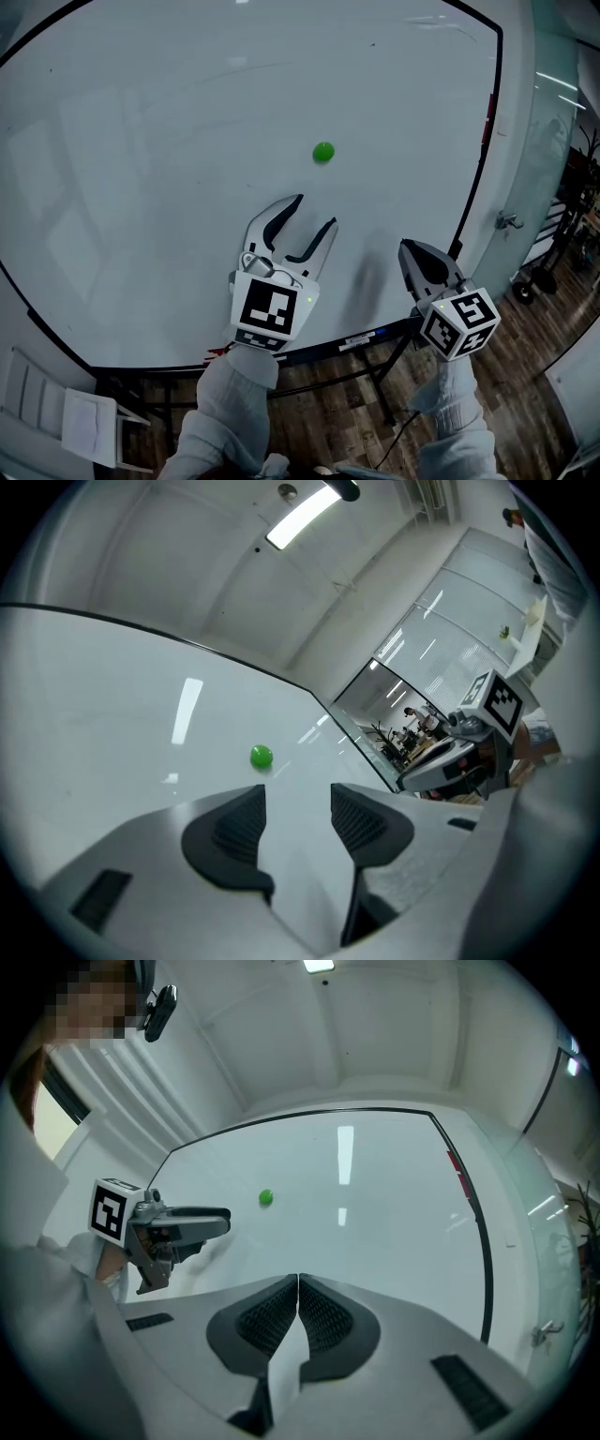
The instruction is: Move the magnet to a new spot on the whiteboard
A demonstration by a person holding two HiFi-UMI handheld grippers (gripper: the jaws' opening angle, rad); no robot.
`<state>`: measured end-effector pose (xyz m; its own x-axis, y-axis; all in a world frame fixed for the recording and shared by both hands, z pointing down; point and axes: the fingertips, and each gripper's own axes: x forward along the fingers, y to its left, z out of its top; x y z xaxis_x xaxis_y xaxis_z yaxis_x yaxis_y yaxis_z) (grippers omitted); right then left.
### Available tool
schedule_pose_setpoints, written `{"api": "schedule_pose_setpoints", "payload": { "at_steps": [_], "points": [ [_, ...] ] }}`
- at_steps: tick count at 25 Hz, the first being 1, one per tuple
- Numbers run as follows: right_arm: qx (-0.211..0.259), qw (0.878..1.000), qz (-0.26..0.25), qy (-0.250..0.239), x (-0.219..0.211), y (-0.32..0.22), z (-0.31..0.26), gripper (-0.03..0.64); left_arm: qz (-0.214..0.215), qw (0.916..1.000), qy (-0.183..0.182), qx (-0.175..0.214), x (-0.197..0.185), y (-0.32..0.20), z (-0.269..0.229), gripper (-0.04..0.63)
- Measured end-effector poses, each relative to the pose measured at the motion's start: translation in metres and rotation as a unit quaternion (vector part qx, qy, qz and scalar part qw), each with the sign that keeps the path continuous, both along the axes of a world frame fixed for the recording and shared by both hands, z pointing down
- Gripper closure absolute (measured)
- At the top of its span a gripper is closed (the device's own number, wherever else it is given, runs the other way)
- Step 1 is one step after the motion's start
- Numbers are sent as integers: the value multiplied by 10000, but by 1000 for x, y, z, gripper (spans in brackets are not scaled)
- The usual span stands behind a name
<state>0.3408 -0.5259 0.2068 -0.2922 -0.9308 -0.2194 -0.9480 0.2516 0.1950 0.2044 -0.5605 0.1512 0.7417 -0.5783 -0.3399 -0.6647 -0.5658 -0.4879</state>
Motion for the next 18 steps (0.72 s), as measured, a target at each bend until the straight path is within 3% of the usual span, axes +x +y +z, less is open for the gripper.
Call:
{"api": "schedule_pose_setpoints", "payload": {
  "at_steps": [12,18],
  "points": [
    [239,9996,41,125,21,-9,-22,588,-865,9883,-522,1141,22,-15,-54,374],
    [257,9996,62,91,31,-14,-22,588,-1203,9793,-881,1366,31,-27,-62,374]
  ]
}}
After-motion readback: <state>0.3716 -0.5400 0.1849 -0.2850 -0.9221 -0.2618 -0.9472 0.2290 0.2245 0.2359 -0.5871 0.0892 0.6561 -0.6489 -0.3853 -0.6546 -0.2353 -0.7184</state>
